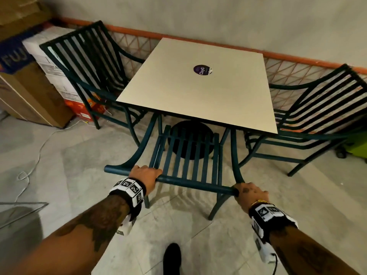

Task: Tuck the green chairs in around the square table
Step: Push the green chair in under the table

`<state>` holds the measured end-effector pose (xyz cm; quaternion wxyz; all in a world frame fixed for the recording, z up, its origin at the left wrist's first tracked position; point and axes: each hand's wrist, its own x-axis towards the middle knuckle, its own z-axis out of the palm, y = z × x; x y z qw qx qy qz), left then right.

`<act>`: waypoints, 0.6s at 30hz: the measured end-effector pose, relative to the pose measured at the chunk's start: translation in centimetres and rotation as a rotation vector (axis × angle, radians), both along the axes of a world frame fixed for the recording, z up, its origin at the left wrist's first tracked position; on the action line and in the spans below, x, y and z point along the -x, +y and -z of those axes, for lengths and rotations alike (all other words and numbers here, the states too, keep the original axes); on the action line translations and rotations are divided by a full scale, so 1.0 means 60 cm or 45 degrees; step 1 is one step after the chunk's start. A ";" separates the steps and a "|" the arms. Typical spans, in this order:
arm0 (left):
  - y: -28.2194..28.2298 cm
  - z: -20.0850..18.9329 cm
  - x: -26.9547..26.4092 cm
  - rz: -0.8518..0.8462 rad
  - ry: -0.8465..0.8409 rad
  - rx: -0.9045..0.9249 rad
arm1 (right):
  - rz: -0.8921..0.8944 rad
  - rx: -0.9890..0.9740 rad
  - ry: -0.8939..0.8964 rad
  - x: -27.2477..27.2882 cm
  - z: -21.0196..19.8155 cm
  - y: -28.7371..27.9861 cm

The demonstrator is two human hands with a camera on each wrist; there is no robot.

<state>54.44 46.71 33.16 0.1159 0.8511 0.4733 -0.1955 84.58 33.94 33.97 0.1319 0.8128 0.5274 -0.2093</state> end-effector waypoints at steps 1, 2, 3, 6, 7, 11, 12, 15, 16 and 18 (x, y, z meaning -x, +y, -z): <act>0.005 -0.003 -0.003 -0.009 -0.003 0.011 | 0.016 -0.004 0.020 0.000 -0.002 0.004; 0.007 -0.005 -0.005 -0.020 -0.008 0.037 | 0.031 0.001 0.033 0.001 -0.003 0.004; 0.008 -0.007 -0.005 -0.033 -0.017 0.063 | 0.040 0.006 0.041 0.002 -0.005 0.003; -0.009 -0.009 -0.002 -0.054 -0.060 0.103 | 0.044 0.036 0.067 0.006 -0.006 -0.019; -0.022 -0.010 -0.001 -0.053 -0.065 0.109 | 0.023 0.050 0.058 0.006 -0.007 -0.033; -0.085 -0.003 0.018 -0.045 -0.072 0.077 | -0.048 0.060 0.023 0.014 0.003 -0.094; -0.106 -0.003 0.023 -0.045 -0.064 0.076 | -0.053 0.070 0.020 0.018 0.003 -0.116; -0.159 0.000 0.033 -0.044 -0.054 0.050 | -0.076 0.080 0.017 0.027 0.007 -0.161; -0.170 -0.001 0.036 -0.043 -0.056 0.046 | -0.081 0.069 0.018 0.029 0.006 -0.170; -0.196 0.001 0.045 -0.052 -0.050 0.060 | -0.092 0.079 0.016 0.035 0.008 -0.195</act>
